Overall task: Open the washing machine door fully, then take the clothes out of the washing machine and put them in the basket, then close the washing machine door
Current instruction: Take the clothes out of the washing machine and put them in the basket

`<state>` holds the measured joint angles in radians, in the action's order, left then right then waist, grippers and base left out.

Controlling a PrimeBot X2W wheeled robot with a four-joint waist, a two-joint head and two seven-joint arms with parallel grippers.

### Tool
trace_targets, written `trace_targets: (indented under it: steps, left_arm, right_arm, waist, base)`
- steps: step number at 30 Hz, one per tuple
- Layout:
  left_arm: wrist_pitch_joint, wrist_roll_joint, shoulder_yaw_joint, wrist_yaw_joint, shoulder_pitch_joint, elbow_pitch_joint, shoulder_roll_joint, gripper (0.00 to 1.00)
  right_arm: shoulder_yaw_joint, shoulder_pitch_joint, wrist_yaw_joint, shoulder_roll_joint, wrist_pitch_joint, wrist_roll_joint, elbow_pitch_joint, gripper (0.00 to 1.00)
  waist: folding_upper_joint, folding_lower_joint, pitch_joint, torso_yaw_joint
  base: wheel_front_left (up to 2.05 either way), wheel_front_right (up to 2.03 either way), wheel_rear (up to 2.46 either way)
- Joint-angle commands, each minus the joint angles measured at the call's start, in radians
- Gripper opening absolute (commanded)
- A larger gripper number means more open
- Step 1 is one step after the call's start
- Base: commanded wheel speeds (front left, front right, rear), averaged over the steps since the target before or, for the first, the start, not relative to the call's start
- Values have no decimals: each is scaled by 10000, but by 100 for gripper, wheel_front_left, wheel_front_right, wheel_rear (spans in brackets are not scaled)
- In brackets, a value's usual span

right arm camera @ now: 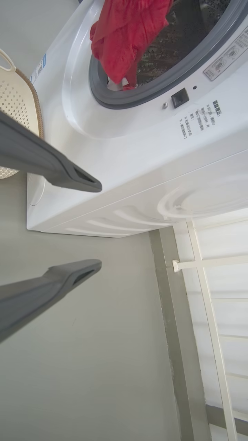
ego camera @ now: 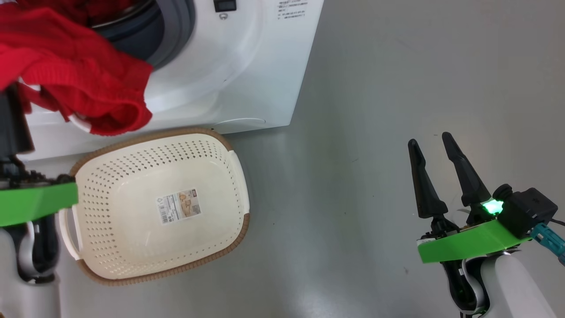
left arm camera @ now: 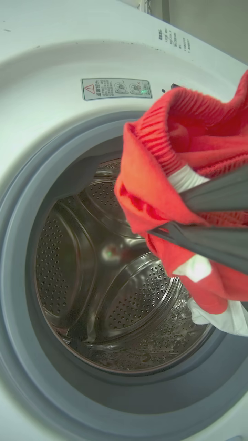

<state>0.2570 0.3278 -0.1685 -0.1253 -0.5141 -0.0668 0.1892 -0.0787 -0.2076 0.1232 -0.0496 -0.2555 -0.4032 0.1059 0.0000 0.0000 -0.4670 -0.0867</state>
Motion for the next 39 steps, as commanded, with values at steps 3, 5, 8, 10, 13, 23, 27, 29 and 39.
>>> trace_targets:
  steps: [3,5,8,10,13,23,27,29,39]
  left_arm:
    - [47,114,-254,-52,418,230,212,0]
    - [47,165,-165,-52,595,55,168,0]
    - [47,150,10,-53,912,-342,74,0]
    - [47,116,154,-53,1084,-694,31,0]
    - [47,74,397,-53,1217,-1225,-6,0]
    - [47,183,1005,-53,1048,-3303,64,0]
    - [47,270,1154,-53,829,-4002,184,0]
    - [47,317,1271,-53,701,-4297,235,0]
    - [47,540,1799,-53,19,-5487,396,0]
  right_arm:
    - [-172,174,75,-6,-63,142,-238,100]
    - [-198,146,75,-6,-63,136,-231,100]
    - [-211,110,75,-6,-63,106,-253,100]
    - [-240,83,75,-6,-63,95,-260,100]
    - [-249,12,75,-6,-63,82,-288,100]
    - [-349,-266,75,-6,-63,131,-350,100]
    - [-358,-348,75,-6,-63,129,-396,100]
    - [-344,-389,75,-6,-63,132,-428,100]
    - [-335,-573,75,-6,-63,189,-563,100]
  waist:
    - [0,0,-51,31]
    - [0,0,-90,21]
    - [0,0,-189,19]
    - [0,0,-274,16]
    - [0,0,-463,34]
    - [0,0,-1127,-3]
    - [0,0,-1399,-52]
    - [0,0,-1539,-58]
    - [0,0,-2205,-67]
  base:
    - [0,0,0]
    - [0,0,0]
    - [0,0,0]
    - [0,0,0]
    - [0,0,0]
    - [0,0,0]
    - [0,0,0]
    - [0,0,0]
    - [0,0,0]
